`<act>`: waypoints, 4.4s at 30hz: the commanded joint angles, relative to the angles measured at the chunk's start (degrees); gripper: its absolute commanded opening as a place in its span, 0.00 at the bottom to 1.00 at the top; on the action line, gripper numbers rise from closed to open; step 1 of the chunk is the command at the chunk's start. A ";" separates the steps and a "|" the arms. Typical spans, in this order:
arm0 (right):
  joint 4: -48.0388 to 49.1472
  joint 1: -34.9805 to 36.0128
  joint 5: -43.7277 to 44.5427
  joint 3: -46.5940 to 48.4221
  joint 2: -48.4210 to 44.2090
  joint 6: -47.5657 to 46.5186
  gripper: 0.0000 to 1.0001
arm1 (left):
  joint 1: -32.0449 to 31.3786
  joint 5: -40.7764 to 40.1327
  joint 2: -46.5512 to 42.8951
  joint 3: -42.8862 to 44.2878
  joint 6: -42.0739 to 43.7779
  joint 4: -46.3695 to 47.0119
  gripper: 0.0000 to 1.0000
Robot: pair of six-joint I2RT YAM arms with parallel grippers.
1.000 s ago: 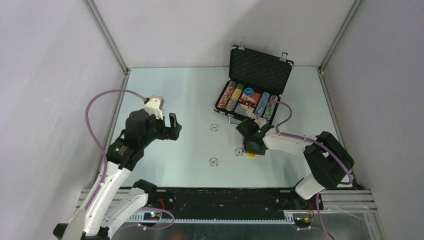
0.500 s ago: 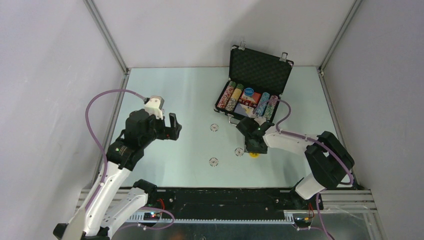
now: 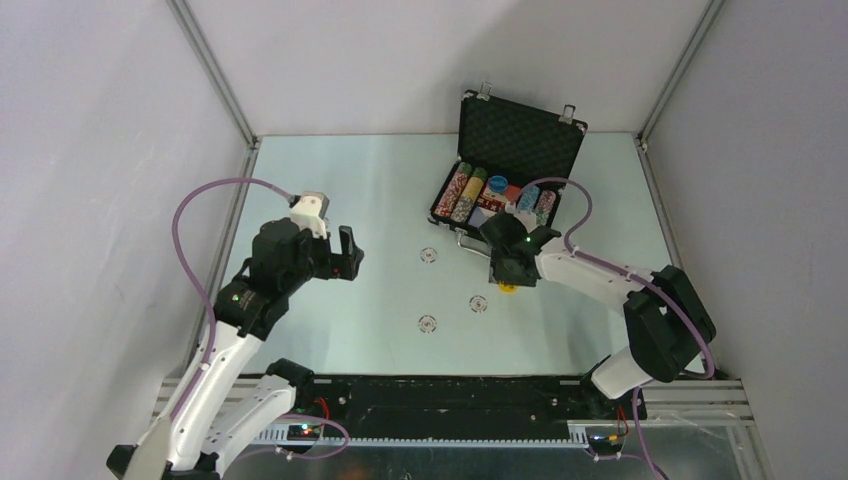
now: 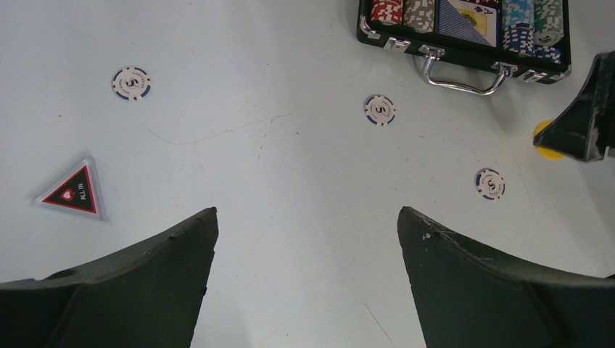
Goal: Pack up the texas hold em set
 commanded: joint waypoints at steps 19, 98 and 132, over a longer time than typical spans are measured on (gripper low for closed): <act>-1.41 -11.95 -2.72 35.66 21.15 -14.14 0.55 | 0.49 -0.17 0.51 -0.02 1.19 1.82 0.99; 2.53 9.97 -2.26 2.05 1.73 1.39 0.78 | 0.49 1.58 1.11 0.20 0.73 1.82 0.98; 7.24 10.01 -3.57 0.42 11.79 2.24 0.54 | 0.44 1.32 1.08 0.00 0.84 1.81 0.98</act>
